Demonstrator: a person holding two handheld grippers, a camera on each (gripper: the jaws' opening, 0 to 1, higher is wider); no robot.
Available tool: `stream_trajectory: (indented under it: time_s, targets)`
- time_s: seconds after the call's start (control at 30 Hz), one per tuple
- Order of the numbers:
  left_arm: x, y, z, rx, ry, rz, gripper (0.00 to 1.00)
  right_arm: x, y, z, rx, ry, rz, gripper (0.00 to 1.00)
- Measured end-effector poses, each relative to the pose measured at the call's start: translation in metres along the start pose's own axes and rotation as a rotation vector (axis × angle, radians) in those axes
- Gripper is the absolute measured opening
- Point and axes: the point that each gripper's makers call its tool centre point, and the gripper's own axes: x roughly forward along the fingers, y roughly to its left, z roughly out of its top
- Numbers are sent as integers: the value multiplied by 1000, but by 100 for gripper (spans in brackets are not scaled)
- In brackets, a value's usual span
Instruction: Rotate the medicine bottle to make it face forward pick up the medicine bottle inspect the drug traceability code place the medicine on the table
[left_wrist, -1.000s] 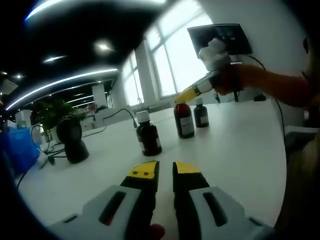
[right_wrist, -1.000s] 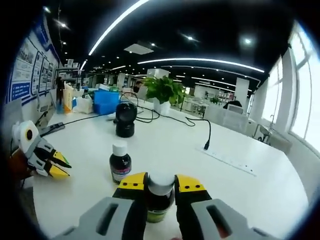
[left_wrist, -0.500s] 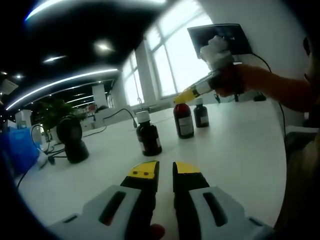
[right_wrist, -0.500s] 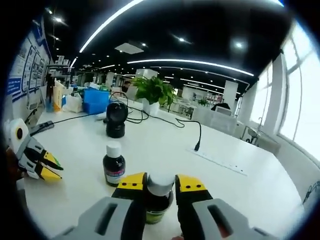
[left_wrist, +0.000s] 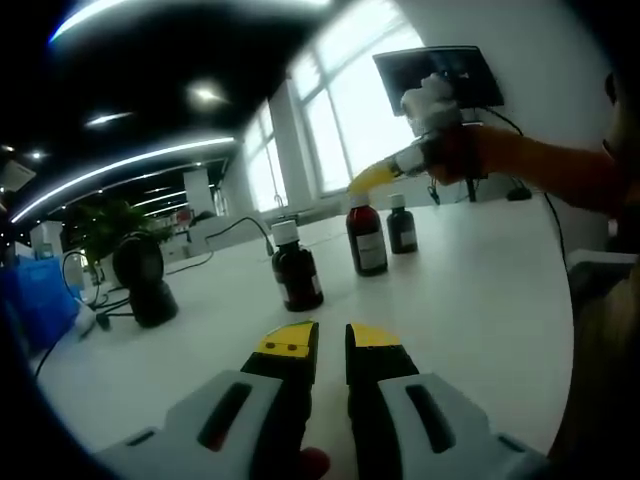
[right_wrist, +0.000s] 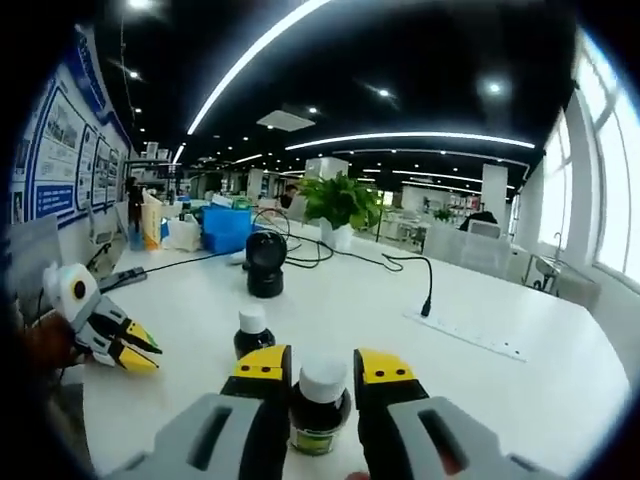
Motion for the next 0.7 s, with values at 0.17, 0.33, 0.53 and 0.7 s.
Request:
stream_trajectory:
  time_s: [0.17, 0.33, 0.53, 0.7]
  targets:
    - [0, 0, 0, 2, 2, 0, 5, -2, 0, 2, -59, -2, 35, 20]
    - [0, 0, 0, 2, 3, 2, 5, 2, 1, 0, -44, -1, 106, 20]
    - [1, 1, -1, 2, 5, 4, 5, 9, -2, -8, -10, 11, 144, 20]
    - [1, 1, -1, 5, 6, 5, 5, 10, -2, -11, 9, 17, 155, 17]
